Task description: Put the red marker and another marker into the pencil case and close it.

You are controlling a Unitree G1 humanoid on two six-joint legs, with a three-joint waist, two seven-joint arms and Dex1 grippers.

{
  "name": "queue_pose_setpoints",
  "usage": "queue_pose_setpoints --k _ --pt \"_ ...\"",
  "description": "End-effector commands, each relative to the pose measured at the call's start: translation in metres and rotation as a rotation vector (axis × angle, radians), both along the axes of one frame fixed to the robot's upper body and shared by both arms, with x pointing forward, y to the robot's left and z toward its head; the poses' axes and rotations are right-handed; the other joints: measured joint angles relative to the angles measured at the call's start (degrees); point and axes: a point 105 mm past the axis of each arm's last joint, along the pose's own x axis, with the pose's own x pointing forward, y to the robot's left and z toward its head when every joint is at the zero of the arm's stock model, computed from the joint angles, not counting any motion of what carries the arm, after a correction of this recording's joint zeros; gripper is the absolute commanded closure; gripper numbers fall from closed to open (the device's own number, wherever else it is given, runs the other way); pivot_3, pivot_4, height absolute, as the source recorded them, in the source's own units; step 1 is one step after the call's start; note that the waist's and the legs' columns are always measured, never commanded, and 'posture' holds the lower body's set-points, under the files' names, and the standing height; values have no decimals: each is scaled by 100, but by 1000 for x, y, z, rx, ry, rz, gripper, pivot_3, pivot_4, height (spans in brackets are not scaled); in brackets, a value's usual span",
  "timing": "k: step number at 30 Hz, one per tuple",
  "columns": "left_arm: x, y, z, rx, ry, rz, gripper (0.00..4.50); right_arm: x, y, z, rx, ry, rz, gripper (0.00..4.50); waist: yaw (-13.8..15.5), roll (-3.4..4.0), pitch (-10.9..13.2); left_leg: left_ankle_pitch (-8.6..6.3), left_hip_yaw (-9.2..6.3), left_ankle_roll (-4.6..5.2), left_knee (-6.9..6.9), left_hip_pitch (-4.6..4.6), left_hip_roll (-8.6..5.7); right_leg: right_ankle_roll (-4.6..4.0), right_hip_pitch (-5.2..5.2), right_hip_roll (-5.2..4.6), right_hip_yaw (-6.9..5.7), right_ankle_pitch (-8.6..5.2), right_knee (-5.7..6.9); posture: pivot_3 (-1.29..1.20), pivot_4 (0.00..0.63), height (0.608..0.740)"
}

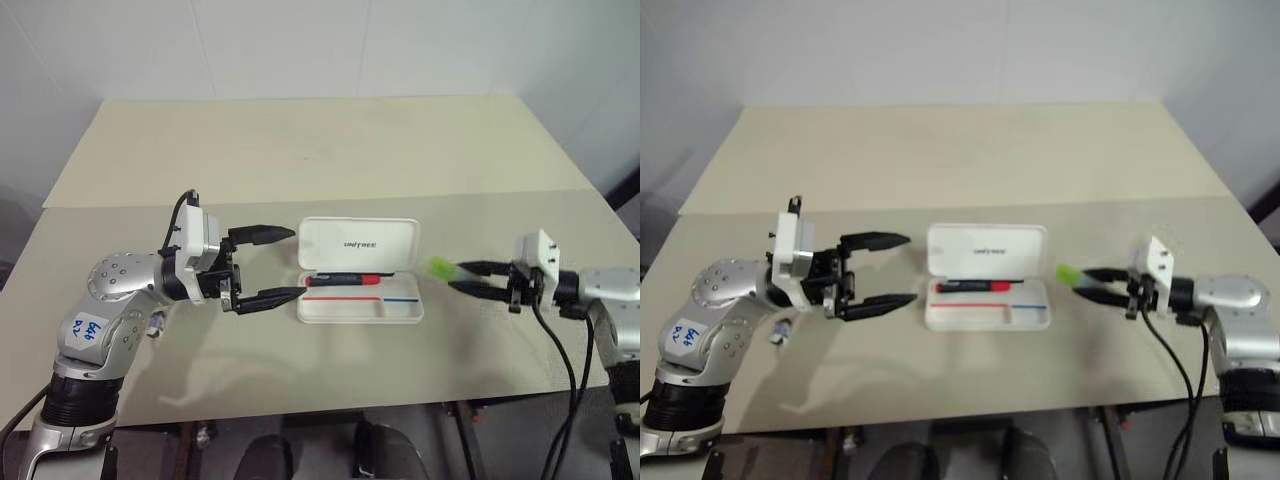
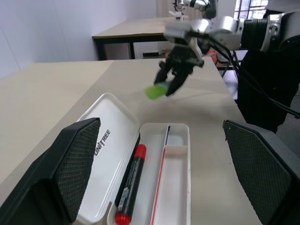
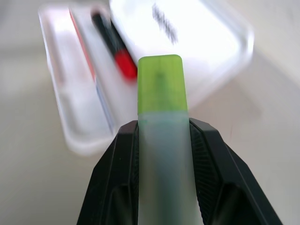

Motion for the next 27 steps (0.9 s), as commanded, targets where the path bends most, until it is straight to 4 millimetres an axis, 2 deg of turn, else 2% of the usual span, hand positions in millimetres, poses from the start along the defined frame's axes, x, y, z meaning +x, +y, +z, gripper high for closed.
queue_pose_setpoints --k 1,5,13,21,27 --pt "-1 6 6 12 -47 21 0 -7 29 16 27 -24 126 3396 5 0 0 0 -2 0 0 -1 -1 0 0 0 -1 0 0 0 150 740" --pt "-2 10 3 22 -46 38 0 -17 77 18 58 -14 262 3396 -13 0 0 -1 1 0 -13 0 -3 0 -5 -1 -2 0 -3 0 150 740" --pt "-5 16 1 27 -46 77 0 -34 143 5 111 57 354 3396 -23 0 0 -1 2 0 -20 2 -3 0 -9 0 -2 0 -2 0 150 740" --pt "-8 17 -1 26 -40 96 0 -38 178 -1 82 88 411 3396 -25 -1 0 -1 1 0 -23 -1 -4 -1 -13 0 -2 -1 0 0 150 740" --pt "-9 19 -1 28 -37 104 0 -39 180 -16 -11 106 482 3396 -25 -2 -1 -1 2 0 -29 0 -5 -2 -15 1 -3 -1 0 0 150 740"
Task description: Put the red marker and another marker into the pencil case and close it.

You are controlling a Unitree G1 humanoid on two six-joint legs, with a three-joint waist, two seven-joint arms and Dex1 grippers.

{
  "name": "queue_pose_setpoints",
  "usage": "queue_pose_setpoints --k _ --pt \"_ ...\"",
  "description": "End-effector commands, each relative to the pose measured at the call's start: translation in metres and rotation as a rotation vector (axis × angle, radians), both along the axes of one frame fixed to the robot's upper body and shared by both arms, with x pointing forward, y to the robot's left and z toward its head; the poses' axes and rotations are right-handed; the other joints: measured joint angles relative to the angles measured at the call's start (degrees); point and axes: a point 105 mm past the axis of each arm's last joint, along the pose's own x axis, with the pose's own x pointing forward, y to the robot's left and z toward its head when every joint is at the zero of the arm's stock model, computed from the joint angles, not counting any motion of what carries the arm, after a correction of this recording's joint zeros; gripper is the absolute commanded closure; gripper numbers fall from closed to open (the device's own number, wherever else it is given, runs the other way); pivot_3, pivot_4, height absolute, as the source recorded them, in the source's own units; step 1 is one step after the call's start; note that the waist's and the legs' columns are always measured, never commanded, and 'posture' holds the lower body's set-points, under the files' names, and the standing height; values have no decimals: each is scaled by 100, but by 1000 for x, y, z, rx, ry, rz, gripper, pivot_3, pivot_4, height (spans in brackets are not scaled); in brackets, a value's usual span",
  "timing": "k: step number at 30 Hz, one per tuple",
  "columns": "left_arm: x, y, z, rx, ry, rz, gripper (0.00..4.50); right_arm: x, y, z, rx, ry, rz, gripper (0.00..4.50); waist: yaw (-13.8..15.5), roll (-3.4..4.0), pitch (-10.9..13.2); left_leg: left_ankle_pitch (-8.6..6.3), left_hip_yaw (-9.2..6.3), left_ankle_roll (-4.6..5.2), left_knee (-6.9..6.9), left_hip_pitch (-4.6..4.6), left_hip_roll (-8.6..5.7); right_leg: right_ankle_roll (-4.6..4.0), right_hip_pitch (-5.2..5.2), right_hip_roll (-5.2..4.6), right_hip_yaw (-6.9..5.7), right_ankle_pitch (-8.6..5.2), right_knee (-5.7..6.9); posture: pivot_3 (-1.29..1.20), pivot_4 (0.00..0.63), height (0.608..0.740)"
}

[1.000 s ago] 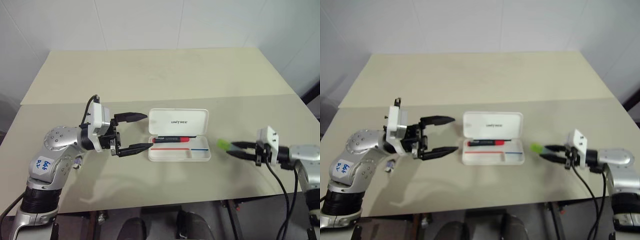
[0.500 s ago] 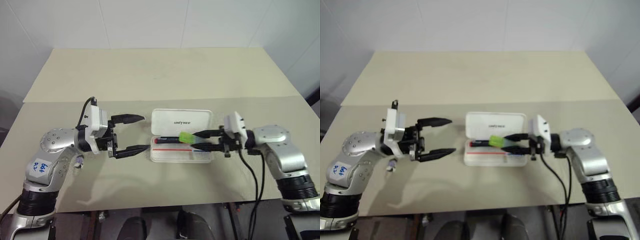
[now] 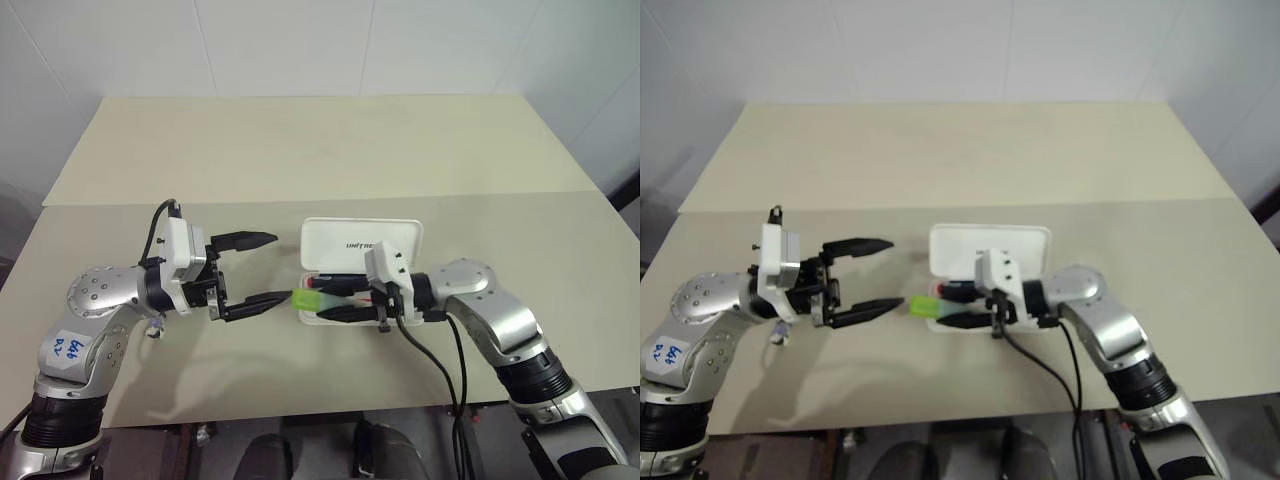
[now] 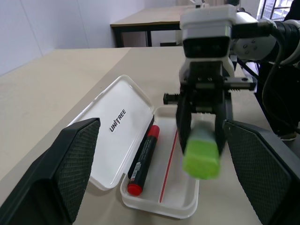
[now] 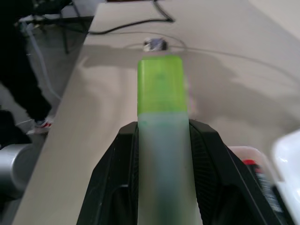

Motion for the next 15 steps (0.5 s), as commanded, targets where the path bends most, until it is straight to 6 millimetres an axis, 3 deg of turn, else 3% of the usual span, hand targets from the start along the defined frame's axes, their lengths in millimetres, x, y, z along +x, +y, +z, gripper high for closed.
queue_pose_setpoints --k 1,10,15 --pt "-4 2 7 11 -34 7 0 3 -2 1 -37 -46 44 3396 -5 -1 0 0 2 0 0 0 -1 0 0 0 1 0 0 0 150 740" --pt "-4 3 9 7 -38 19 0 27 -6 -6 -111 -104 66 3396 -57 0 0 0 3 0 -1 1 0 0 -1 0 0 0 1 0 150 740" --pt "-4 4 9 5 -40 26 0 30 -8 -9 -126 -92 76 3396 -121 0 0 0 2 0 -2 0 0 0 -1 0 0 0 1 0 150 740"
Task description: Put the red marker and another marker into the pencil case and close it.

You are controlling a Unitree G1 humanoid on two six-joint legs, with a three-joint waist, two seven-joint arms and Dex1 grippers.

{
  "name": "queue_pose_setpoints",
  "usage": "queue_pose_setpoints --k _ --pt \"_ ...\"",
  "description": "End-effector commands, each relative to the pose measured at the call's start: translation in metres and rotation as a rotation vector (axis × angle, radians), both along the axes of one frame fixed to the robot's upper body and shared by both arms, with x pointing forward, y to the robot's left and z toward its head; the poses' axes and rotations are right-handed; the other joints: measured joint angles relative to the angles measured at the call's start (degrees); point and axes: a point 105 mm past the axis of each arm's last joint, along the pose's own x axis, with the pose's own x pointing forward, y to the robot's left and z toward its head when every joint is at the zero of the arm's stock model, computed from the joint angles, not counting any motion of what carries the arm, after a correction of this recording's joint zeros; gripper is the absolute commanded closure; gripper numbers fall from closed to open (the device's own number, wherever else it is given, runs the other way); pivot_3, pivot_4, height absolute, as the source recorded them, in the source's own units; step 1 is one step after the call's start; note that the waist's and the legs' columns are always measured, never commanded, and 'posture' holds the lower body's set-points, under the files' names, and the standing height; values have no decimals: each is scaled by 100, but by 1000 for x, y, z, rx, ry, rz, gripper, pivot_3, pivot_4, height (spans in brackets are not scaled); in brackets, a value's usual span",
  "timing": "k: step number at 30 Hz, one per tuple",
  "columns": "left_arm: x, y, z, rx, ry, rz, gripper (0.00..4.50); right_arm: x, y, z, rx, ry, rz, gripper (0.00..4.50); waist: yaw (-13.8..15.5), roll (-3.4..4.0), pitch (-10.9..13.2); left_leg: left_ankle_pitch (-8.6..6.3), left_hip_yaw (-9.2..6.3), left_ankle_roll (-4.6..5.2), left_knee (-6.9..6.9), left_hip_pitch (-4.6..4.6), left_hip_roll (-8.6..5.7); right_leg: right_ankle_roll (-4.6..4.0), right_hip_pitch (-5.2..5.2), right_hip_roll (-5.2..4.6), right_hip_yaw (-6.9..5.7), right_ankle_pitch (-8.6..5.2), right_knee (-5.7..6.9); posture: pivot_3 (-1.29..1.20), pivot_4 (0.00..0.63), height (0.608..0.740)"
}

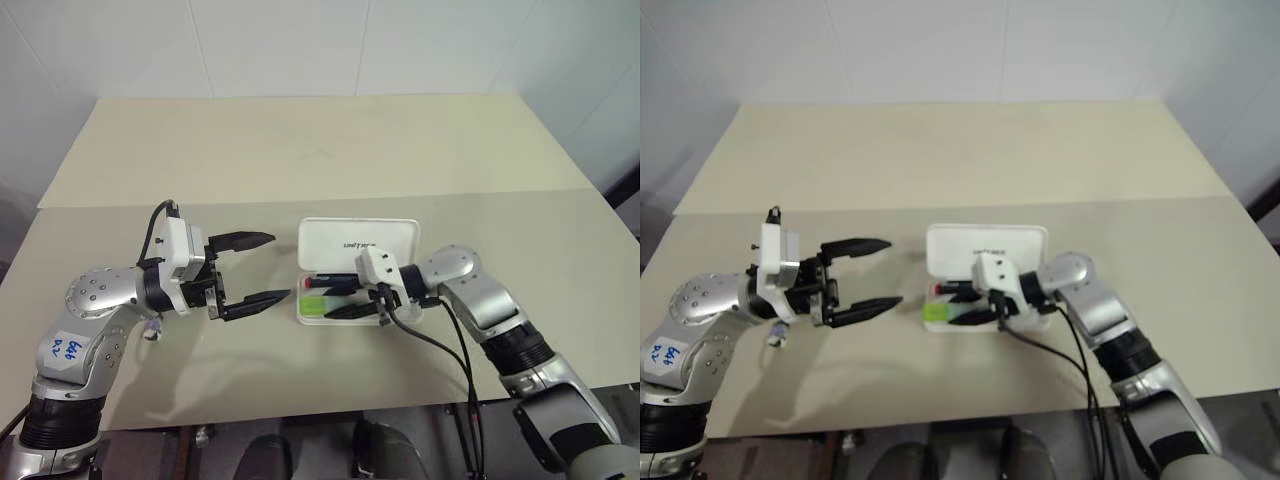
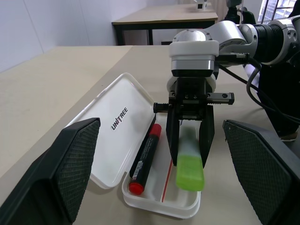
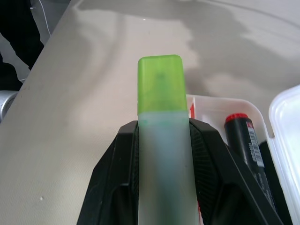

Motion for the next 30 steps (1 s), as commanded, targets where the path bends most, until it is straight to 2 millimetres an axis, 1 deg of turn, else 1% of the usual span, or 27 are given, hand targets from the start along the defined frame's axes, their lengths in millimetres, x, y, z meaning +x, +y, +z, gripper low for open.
queue_pose_setpoints --k 1,6,14,15,16,17,19,21,22,23,25,26,28,30 --pt "-5 1 10 8 -50 3 0 -2 4 5 6 -24 38 3396 -22 0 0 0 0 0 0 0 0 0 0 0 0 0 0 0 150 740" --pt "-5 1 11 4 -54 9 0 0 5 -1 -4 2 22 3396 -25 0 0 0 0 0 -3 1 1 0 -1 0 0 0 0 0 150 740" --pt "-6 1 10 9 -50 4 0 2 9 2 12 -17 22 3396 -27 1 1 0 0 -1 -2 1 1 0 -1 1 1 0 0 0 150 740" --pt "-6 1 10 9 -50 3 0 3 10 2 21 -20 18 2625 -28 1 0 0 0 -1 -2 1 1 0 -1 0 1 0 0 0 150 740" --pt "-6 1 10 10 -49 2 0 -1 11 2 16 -6 42 2363 -28 1 1 0 0 -1 -2 1 1 0 -1 0 1 0 0 0 150 740" --pt "-6 1 9 10 -49 1 0 0 13 4 24 -32 45 1972 -27 1 1 0 0 -1 -2 1 1 0 -1 0 1 0 0 0 150 740" --pt "-6 1 9 11 -49 0 0 -2 15 6 41 -6 49 1271 -29 1 1 0 0 -1 -2 1 1 0 -1 0 1 0 0 0 150 740" --pt "-6 1 9 14 -47 0 0 0 17 10 61 -36 42 595 -27 1 1 0 0 -1 -2 1 1 0 -1 0 0 0 0 0 150 740" --pt "-6 1 9 17 -46 -1 0 2 18 14 71 -53 36 184 -28 2 1 0 0 -1 -2 1 1 0 -1 1 0 0 0 0 150 740" --pt "-6 2 8 18 -45 -1 0 3 20 18 85 -71 32 30 -29 2 1 0 0 -1 -2 1 1 0 -1 0 1 0 0 0 150 740" --pt "-6 3 8 21 -43 0 0 4 22 25 101 -82 34 30 -32 2 1 0 1 -1 -2 1 1 0 -1 0 1 0 0 0 150 740" --pt "-7 4 8 27 -39 -2 0 2 23 32 120 -85 46 30 -29 2 1 0 1 -1 -2 1 1 0 -1 0 1 0 0 0 150 740" --pt "-9 8 7 42 -32 1 0 -5 23 48 163 -83 81 30 -28 3 2 0 -1 -1 -2 1 1 0 -1 1 1 0 1 0 150 740" --pt "-11 13 5 58 -27 15 0 -14 17 60 191 -79 111 30 -27 5 3 0 -2 -1 -2 0 2 0 -3 1 1 0 1 0 150 740"
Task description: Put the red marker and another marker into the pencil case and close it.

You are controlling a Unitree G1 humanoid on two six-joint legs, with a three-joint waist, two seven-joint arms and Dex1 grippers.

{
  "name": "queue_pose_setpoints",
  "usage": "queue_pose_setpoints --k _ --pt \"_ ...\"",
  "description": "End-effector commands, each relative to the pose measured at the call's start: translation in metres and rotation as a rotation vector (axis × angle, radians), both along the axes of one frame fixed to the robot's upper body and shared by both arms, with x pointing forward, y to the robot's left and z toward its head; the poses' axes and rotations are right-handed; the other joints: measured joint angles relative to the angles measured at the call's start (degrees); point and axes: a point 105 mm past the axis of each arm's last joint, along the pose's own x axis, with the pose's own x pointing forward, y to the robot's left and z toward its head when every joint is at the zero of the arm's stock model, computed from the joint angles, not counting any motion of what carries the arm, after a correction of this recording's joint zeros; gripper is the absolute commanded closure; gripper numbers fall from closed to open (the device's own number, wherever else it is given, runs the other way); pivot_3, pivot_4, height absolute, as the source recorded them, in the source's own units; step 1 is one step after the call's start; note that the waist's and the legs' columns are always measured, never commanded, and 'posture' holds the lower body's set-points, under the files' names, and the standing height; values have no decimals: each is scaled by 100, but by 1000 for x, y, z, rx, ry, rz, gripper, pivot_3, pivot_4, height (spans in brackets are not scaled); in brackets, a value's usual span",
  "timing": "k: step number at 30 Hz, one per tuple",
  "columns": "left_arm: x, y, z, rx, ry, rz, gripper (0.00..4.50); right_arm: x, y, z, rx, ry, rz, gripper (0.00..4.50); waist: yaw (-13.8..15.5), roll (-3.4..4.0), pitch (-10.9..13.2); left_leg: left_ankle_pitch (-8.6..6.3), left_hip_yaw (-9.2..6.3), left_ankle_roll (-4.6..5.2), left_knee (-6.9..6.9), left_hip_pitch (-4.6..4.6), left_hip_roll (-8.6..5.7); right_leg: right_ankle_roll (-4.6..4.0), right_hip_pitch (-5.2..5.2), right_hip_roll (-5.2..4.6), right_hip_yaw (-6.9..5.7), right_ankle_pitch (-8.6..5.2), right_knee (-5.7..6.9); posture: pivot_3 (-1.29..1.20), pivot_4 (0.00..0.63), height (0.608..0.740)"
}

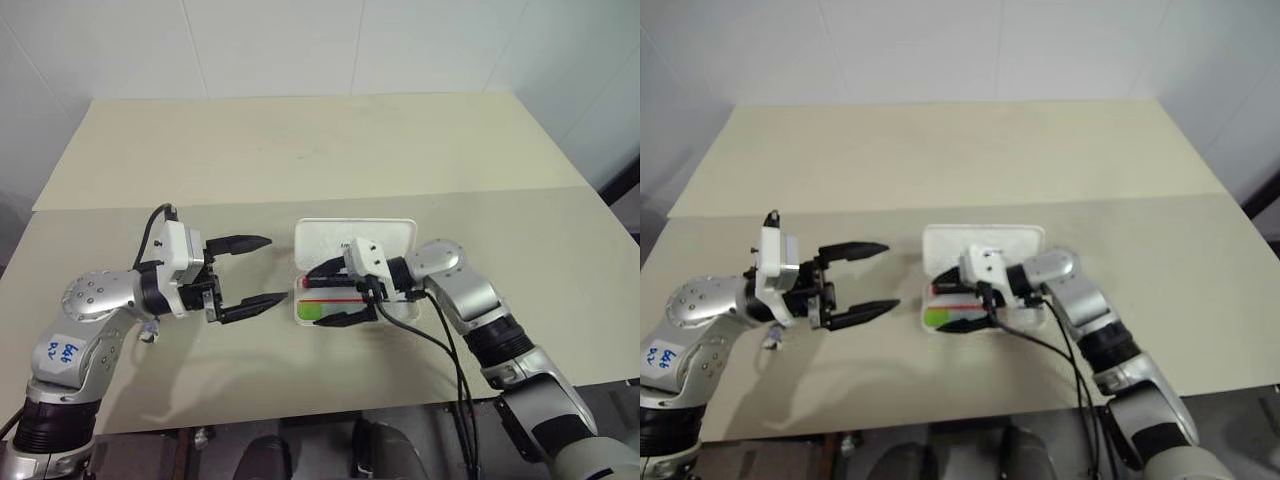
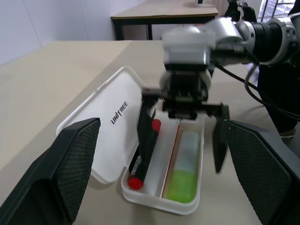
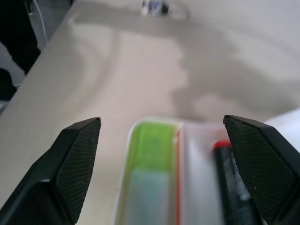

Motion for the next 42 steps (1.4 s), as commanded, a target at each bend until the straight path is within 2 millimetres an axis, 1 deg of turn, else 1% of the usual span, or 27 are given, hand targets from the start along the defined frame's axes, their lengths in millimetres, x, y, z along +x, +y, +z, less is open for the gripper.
queue_pose_setpoints --k 1,3,5,7,9,11,13,16,19,22,24,26,30,33,36,42 --pt "-8 7 11 23 -47 8 0 -14 -8 36 82 -46 64 30 3 0 0 0 -1 0 0 -1 0 0 0 0 0 0 0 0 150 740" --pt "-10 12 10 26 -46 32 0 -22 -15 45 114 -24 79 30 14 0 0 0 -2 0 -1 -1 0 0 0 -1 -1 0 0 0 150 740" --pt "-12 23 8 10 -55 110 0 -30 -30 62 170 13 78 30 12 0 1 -2 -2 -1 -2 -2 -2 0 0 -3 -1 0 -1 0 150 740" --pt "-14 36 5 -10 -67 204 0 -32 -43 76 213 27 49 30 11 4 3 -4 -3 -2 -6 0 -2 0 -1 -3 -1 0 0 0 150 740" --pt "-15 52 1 -45 -97 341 0 -26 -59 90 258 5 -14 30 11 3 3 -5 -3 -1 -9 -1 -1 0 -3 -3 -2 0 -3 0 150 740" --pt "-21 65 -5 -71 -114 468 0 -17 -76 99 286 -41 -80 30 9 0 1 -7 -2 1 -10 0 -1 0 -2 -3 -1 0 -4 0 150 740" --pt "-28 76 -12 -105 -107 572 0 -10 -92 97 264 -78 -114 30 5 -3 0 -8 2 3 -10 1 -1 0 -2 -4 1 0 -6 0 150 740" --pt "-38 94 -24 -121 -130 777 0 0 -112 86 208 -96 -146 30 11 -9 -3 -9 5 4 -9 1 0 0 -1 -5 3 0 -8 0 150 740" --pt "-46 109 -34 -100 -160 941 0 8 -123 77 188 -97 -157 30 15 -15 -6 -9 6 6 -4 5 -1 -1 6 -8 3 0 -10 0 150 740" --pt "-62 121 -57 -78 -144 1105 0 19 -136 66 167 -101 -173 30 1 -16 -8 -9 10 6 -2 8 1 -1 6 -8 5 0 -8 0 150 740" --pt "-71 128 -69 -74 -139 1204 0 26 -146 58 154 -79 -201 30 -7 -21 -9 -10 17 9 -1 10 0 -2 7 -12 5 1 -9 0 150 740" --pt "-75 131 -76 -70 -135 1254 0 30 -149 53 139 -72 -213 30 -1 -20 -9 -11 19 9 -1 9 1 -2 5 -11 2 0 -10 0 150 740" --pt "-80 136 -89 -89 -110 1331 0 32 -151 52 152 -31 -207 30 15 -10 -9 -10 14 9 -1 8 6 -9 3 -13 -4 -3 -6 0 150 740" --pt "-80 139 -99 -94 -90 1374 0 27 -146 52 160 -25 -165 30 15 -13 -10 -12 11 11 1 6 6 -9 3 -18 -5 -3 -6 0 150 740" --pt "-76 143 -105 -127 -68 1407 0 23 -143 55 161 -10 -130 30 12 -13 -10 -16 11 19 1 6 6 -9 3 -22 -7 -3 -6 0 150 740" --pt "-61 143 -115 -145 -30 1394 0 15 -136 61 164 -28 -69 30 14 -15 -11 -16 2 20 1 6 7 -9 0 -26 -12 -3 -5 0 150 740"
